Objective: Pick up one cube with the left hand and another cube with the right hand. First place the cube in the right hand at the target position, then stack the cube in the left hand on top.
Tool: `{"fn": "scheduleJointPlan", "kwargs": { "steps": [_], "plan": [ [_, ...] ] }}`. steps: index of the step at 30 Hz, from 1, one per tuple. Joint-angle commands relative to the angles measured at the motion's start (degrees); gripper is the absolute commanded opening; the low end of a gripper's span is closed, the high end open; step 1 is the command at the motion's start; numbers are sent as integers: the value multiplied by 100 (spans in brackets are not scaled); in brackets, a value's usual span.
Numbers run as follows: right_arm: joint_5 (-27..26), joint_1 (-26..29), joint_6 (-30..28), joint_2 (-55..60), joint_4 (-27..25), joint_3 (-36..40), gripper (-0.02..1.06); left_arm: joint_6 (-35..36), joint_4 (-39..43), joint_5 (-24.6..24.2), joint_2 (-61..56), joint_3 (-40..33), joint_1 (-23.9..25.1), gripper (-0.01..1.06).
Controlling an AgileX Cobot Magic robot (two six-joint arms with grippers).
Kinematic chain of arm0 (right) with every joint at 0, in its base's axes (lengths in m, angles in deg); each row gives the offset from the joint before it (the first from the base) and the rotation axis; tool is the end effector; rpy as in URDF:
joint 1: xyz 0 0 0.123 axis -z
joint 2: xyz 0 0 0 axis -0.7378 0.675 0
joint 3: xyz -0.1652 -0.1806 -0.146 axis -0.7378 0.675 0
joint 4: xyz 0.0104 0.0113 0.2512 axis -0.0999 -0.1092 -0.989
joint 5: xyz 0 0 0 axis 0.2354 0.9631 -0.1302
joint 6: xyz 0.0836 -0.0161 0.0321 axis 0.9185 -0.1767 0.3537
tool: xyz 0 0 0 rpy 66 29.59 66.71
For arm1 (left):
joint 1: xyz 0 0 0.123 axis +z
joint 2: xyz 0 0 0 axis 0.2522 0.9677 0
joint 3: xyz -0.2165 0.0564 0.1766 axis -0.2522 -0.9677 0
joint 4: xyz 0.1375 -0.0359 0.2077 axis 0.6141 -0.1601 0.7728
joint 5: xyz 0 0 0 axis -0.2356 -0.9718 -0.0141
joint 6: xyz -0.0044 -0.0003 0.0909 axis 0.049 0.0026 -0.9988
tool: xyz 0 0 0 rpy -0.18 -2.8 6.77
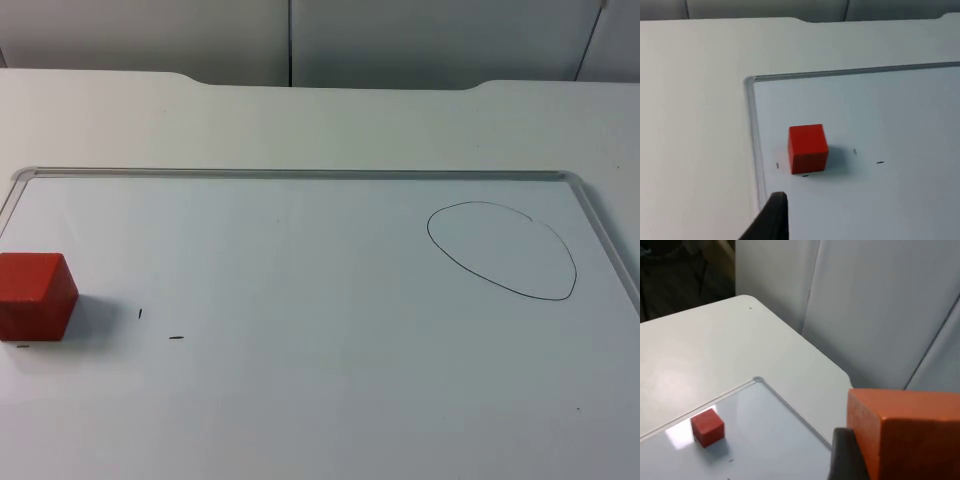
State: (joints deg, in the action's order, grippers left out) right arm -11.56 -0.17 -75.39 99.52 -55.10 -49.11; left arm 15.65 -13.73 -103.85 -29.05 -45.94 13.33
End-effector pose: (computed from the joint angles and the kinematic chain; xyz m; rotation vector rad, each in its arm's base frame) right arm 0.1297 0.1303 0.5025 -0.9449 1.7280 0.3085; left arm -0.0062 -0.0173 0.2849 0.1205 2.0448 -0.2230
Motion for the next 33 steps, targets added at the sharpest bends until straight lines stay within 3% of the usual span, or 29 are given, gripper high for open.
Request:
{"fn": "scheduleJointPlan", "kwargs": {
  "steps": [1, 8, 16, 19, 24, 28, 33],
  "plan": [
    [-108, -15, -193, -14, -336, 20, 0, -137, -397, 220, 195, 114, 16, 105],
    [-174, -15, 25, -14, -127, 20, 0, -1663, -1855, 1261, 1442, 564, 16, 105],
    [-548, -15, 26, -14, -29, 20, 0, -2525, -1957, 1773, 3925, 1072, 16, 105],
    [-666, -15, 13, -14, -13, 20, 0, -2525, -1865, 1774, 5544, 1622, 16, 105],
    [-750, -15, -11, -14, 77, 20, 0, -2502, -1781, 1733, 6804, 2175, 16, 105],
    [-750, -15, -11, -4, 125, 20, 0, -1680, -883, 1733, 8191, 2802, 16, 105],
    [-750, -15, -11, -4, 138, 20, 0, -1463, -680, 1721, 9035, 3020, 16, 105]
  ]
}}
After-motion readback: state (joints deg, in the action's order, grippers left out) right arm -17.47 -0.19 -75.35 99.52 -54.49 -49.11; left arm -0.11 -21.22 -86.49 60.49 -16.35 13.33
